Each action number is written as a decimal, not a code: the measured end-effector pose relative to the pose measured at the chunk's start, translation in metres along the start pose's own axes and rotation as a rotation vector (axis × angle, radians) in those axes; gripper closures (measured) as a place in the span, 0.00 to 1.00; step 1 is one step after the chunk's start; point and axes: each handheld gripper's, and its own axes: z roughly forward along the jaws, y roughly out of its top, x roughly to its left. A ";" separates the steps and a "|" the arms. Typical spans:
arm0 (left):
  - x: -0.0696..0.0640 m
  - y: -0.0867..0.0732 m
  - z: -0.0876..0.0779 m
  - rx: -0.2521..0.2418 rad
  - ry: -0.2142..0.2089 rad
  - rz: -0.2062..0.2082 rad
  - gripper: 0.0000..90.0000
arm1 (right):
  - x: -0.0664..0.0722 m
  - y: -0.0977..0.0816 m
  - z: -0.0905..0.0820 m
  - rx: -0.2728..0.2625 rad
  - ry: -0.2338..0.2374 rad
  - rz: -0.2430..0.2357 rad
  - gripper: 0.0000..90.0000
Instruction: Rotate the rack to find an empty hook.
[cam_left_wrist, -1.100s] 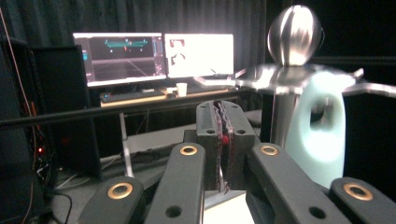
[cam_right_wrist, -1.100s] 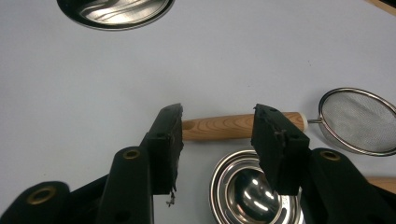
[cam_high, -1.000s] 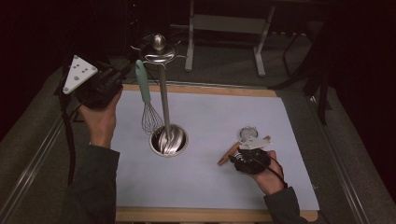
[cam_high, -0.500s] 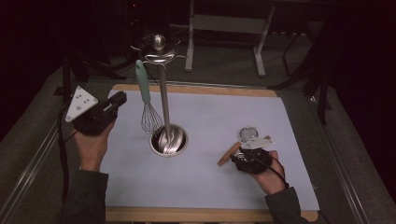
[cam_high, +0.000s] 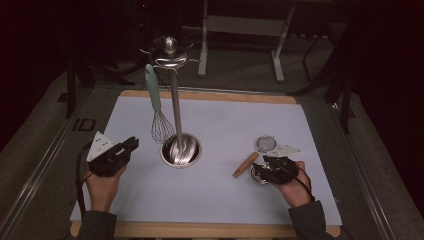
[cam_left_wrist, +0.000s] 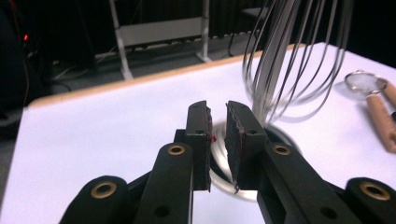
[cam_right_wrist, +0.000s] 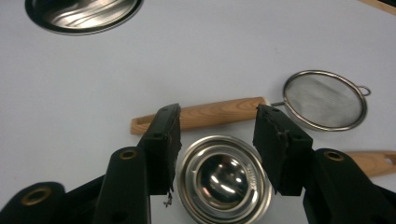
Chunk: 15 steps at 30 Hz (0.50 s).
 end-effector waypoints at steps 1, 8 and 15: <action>0.000 -0.006 0.001 0.004 0.003 -0.010 0.89 | -0.002 -0.001 0.000 0.001 -0.007 0.007 0.56; -0.008 -0.040 0.016 0.069 0.003 -0.049 0.88 | -0.027 -0.011 -0.007 -0.011 -0.068 0.100 0.56; -0.013 -0.064 0.033 0.156 0.015 -0.043 0.86 | -0.052 -0.024 -0.012 -0.018 -0.109 0.234 0.57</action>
